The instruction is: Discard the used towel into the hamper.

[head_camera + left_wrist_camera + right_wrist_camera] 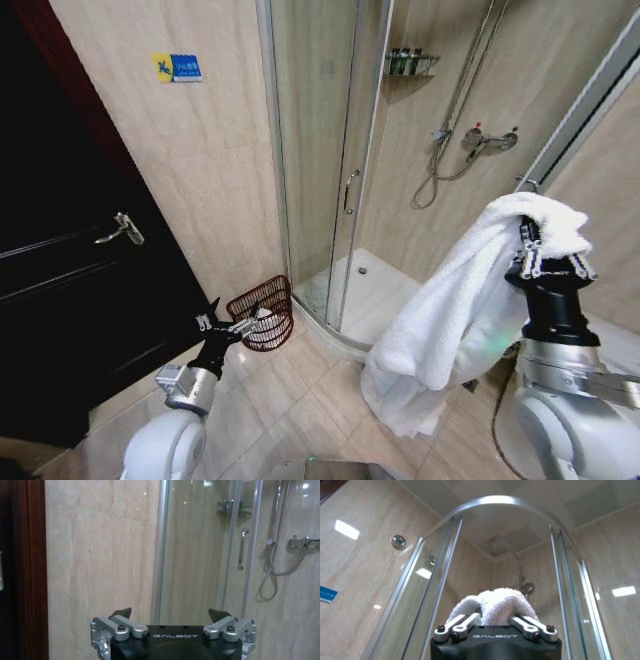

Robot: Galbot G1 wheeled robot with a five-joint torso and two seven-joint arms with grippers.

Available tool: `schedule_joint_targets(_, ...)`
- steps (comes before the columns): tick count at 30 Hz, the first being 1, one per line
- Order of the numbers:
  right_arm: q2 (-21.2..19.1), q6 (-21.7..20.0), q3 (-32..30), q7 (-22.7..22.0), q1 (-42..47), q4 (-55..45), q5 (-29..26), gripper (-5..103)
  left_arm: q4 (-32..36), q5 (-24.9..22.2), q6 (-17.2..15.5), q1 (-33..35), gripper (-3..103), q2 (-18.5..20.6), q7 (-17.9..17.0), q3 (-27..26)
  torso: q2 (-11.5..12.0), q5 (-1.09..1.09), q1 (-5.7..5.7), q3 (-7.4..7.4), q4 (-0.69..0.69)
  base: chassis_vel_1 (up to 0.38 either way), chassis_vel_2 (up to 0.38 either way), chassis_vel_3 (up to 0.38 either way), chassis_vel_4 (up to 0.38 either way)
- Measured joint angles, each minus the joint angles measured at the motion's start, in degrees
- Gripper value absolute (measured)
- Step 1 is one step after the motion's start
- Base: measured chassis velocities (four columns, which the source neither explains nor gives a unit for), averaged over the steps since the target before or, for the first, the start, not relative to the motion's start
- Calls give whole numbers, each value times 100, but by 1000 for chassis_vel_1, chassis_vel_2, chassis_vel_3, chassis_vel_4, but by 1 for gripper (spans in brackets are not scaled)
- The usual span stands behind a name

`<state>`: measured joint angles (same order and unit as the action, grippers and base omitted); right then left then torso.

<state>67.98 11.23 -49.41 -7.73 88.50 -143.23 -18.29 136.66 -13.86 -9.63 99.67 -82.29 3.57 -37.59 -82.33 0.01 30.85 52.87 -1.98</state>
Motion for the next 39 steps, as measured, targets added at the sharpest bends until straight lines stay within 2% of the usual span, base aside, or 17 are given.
schedule_joint_targets(19,-1,78,2,26,23,0,5,8,0,0,0,0,100,0,0,0,0,-1,-2,0,0,103,-100,-104,97)
schedule_joint_targets(39,-12,251,-2,180,34,0,-56,8,0,0,0,0,100,0,0,0,0,-1,-1,0,0,6,-7,-8,3)
